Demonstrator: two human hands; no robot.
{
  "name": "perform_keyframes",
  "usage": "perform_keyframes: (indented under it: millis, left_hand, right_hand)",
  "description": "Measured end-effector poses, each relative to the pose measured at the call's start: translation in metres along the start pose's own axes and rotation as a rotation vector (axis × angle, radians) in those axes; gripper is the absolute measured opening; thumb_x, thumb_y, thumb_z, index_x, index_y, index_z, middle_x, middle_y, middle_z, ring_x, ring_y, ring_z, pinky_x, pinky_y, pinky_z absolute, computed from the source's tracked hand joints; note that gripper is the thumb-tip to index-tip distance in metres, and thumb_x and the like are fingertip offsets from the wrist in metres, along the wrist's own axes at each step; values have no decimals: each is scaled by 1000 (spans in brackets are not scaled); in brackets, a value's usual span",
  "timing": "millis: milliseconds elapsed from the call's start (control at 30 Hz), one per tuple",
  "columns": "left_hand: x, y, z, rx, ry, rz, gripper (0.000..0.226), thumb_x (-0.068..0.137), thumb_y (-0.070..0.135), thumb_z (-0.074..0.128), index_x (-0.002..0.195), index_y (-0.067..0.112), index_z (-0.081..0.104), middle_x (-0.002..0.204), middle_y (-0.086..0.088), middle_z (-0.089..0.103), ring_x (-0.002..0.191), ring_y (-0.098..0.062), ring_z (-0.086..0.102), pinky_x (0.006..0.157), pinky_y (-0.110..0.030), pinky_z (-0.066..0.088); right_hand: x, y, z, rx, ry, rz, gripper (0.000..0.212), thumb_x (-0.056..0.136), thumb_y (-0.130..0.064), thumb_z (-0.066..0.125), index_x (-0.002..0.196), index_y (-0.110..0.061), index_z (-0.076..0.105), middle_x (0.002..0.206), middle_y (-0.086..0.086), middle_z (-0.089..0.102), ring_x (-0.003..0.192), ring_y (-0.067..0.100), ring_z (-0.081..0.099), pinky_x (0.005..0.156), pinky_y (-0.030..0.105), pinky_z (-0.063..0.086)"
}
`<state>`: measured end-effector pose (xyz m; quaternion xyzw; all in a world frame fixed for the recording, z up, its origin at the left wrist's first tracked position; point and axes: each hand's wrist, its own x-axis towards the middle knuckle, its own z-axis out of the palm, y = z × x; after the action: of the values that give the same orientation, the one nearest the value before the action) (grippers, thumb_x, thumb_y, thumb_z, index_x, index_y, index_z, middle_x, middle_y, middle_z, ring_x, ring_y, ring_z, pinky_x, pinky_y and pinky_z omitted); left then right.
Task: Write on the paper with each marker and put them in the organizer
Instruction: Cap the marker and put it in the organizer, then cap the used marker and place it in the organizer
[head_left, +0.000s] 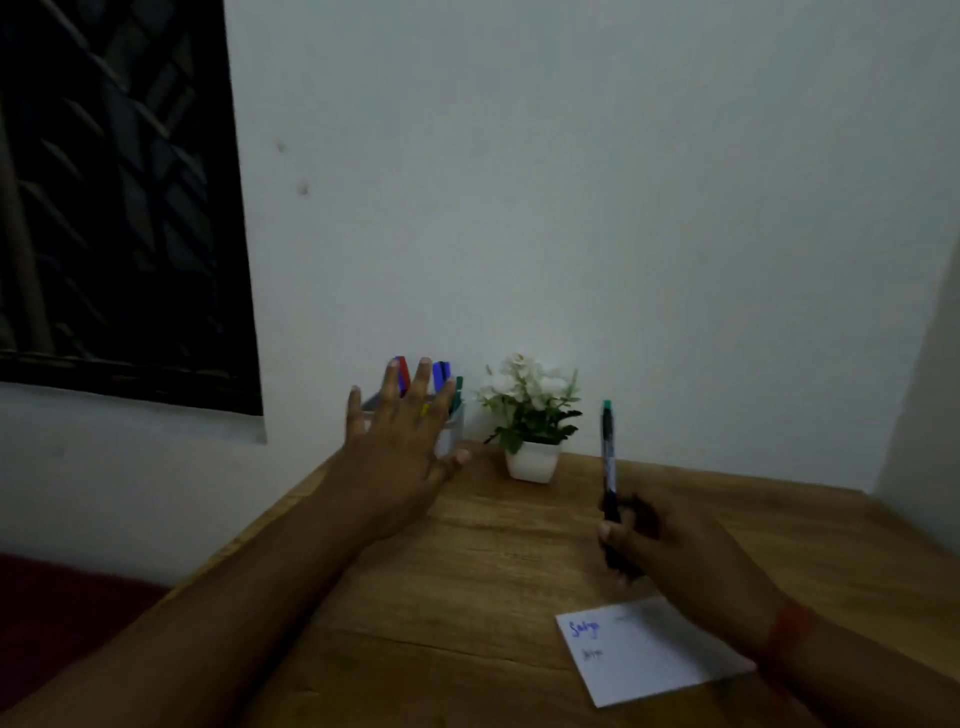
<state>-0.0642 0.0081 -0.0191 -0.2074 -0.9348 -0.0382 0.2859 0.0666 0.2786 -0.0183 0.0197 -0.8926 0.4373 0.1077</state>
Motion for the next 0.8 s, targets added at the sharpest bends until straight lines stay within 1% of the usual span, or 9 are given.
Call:
perform_keyframes:
  millis: [67, 167, 233, 333, 467, 533, 600, 700, 800]
  left_hand:
    - [-6, -34, 4, 40, -20, -59, 82, 82, 77, -6, 151, 36, -23, 157, 3, -35, 143, -24, -36, 116, -62, -10]
    - [-17, -67, 10, 70, -42, -116, 82, 78, 82, -17, 146, 38, -29, 157, 2, -36, 143, -24, -37, 115, -61, -13]
    - [-23, -78, 16, 45, -58, -155, 82, 75, 82, -21, 143, 39, -33, 154, 4, -40, 142, -23, -39, 115, -61, -14]
    - [-26, -85, 20, -14, -87, -185, 80, 71, 81, -24, 138, 40, -40, 148, 7, -48, 139, -23, -42, 115, -61, -14]
    - [-29, -91, 22, -34, -102, -162, 84, 67, 82, -29, 139, 40, -39, 148, 8, -48, 139, -22, -43, 115, -60, -16]
    - [-29, -94, 24, -29, -110, -160, 80, 70, 81, -25, 138, 41, -40, 148, 8, -48, 139, -22, -43, 114, -60, -16]
    - [-28, -95, 25, -31, -115, -167, 75, 77, 78, -16, 138, 41, -40, 149, 8, -47, 139, -23, -43, 114, -61, -16]
    - [-25, -92, 25, -11, -146, -162, 77, 80, 75, -8, 141, 38, -37, 152, 5, -43, 140, -25, -41, 114, -62, -16]
    - [-25, -91, 25, 7, -164, -156, 77, 84, 74, -3, 145, 36, -33, 155, 3, -40, 140, -26, -40, 113, -62, -17]
  right_hand:
    - [21, -15, 11, -111, -4, -82, 6, 95, -24, 65, 100, -28, 63, 75, 3, 74, 62, 7, 70, 62, 22, 56]
    - [56, -40, 35, -199, 7, -157, 6, 97, -27, 63, 100, -32, 63, 72, -2, 71, 59, 7, 66, 58, 19, 52]
    - [85, -56, 54, -269, 67, -227, 12, 97, -25, 62, 107, -26, 69, 78, -7, 68, 68, 8, 64, 63, 20, 49]
    - [130, -82, 75, -372, 176, -318, 22, 99, -22, 58, 112, -13, 74, 92, 7, 73, 86, 20, 66, 77, 27, 50]
    - [188, -114, 87, -726, 226, -418, 27, 101, -25, 53, 108, -9, 75, 100, 13, 69, 94, 28, 64, 78, 31, 47]
    - [210, -128, 89, -883, 213, -445, 26, 101, -22, 54, 109, -8, 73, 102, 14, 66, 95, 30, 65, 76, 31, 48]
    - [229, -139, 93, -1000, 185, -450, 24, 99, -21, 56, 110, -8, 73, 106, 15, 65, 97, 30, 65, 76, 32, 48]
    - [251, -153, 102, -1080, 115, -431, 20, 96, -15, 59, 109, -6, 72, 110, 17, 64, 98, 33, 66, 83, 38, 55]
    - [264, -162, 116, -1151, 67, -435, 16, 93, -10, 62, 106, -6, 71, 109, 17, 65, 94, 34, 67, 82, 39, 57]
